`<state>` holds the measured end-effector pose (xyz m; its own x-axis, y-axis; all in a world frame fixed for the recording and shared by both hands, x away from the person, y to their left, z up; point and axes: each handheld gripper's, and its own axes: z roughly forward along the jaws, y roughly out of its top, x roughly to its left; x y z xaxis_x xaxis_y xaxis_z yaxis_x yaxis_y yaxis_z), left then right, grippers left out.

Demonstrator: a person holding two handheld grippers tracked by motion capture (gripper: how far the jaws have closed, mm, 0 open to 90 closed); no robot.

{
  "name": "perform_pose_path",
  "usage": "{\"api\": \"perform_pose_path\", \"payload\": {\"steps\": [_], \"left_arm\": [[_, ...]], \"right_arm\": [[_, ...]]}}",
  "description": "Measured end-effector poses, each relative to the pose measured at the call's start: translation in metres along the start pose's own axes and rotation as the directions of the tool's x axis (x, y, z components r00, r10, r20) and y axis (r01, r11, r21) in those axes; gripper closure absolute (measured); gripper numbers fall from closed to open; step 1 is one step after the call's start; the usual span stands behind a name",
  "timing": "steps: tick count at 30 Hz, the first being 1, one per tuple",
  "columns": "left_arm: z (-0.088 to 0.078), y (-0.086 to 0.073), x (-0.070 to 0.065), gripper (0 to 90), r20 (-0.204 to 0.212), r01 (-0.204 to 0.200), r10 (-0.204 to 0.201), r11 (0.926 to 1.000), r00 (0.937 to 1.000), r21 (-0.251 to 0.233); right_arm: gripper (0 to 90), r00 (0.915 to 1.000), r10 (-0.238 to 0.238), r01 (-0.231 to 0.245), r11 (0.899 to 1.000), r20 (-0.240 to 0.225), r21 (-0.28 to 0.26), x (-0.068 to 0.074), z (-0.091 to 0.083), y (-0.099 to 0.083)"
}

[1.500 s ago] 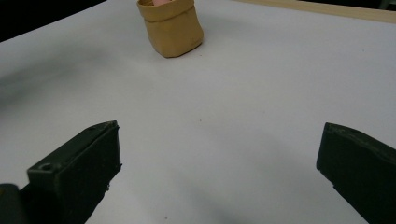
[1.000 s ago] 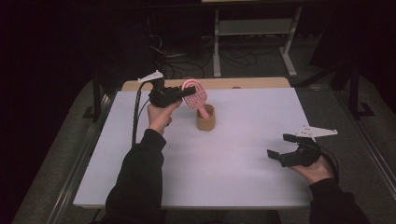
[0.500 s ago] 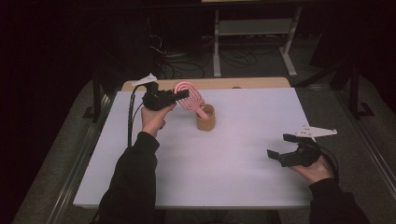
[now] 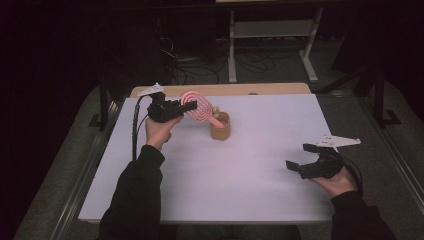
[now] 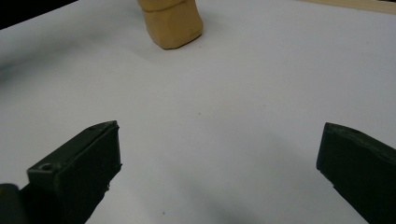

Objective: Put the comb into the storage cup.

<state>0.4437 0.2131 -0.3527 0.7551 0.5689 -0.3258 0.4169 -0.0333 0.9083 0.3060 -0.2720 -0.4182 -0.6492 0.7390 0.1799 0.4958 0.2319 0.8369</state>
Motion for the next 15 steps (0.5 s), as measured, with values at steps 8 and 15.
{"api": "perform_pose_path", "payload": {"steps": [8,15], "left_arm": [[-0.016,-0.005,0.002,45.6,-0.029,-0.032,0.032,0.9993,0.9991,0.019],[-0.029,-0.011,0.005,20.8,-0.041,-0.045,0.045,0.9989,0.9981,0.011]], "right_arm": [[0.0,1.0,-0.004,0.004,1.0,0.002,0.0,0.001,0.0,0.0],[0.0,1.0,-0.003,0.003,1.0,0.001,0.004,0.001,0.001,0.0]]}}
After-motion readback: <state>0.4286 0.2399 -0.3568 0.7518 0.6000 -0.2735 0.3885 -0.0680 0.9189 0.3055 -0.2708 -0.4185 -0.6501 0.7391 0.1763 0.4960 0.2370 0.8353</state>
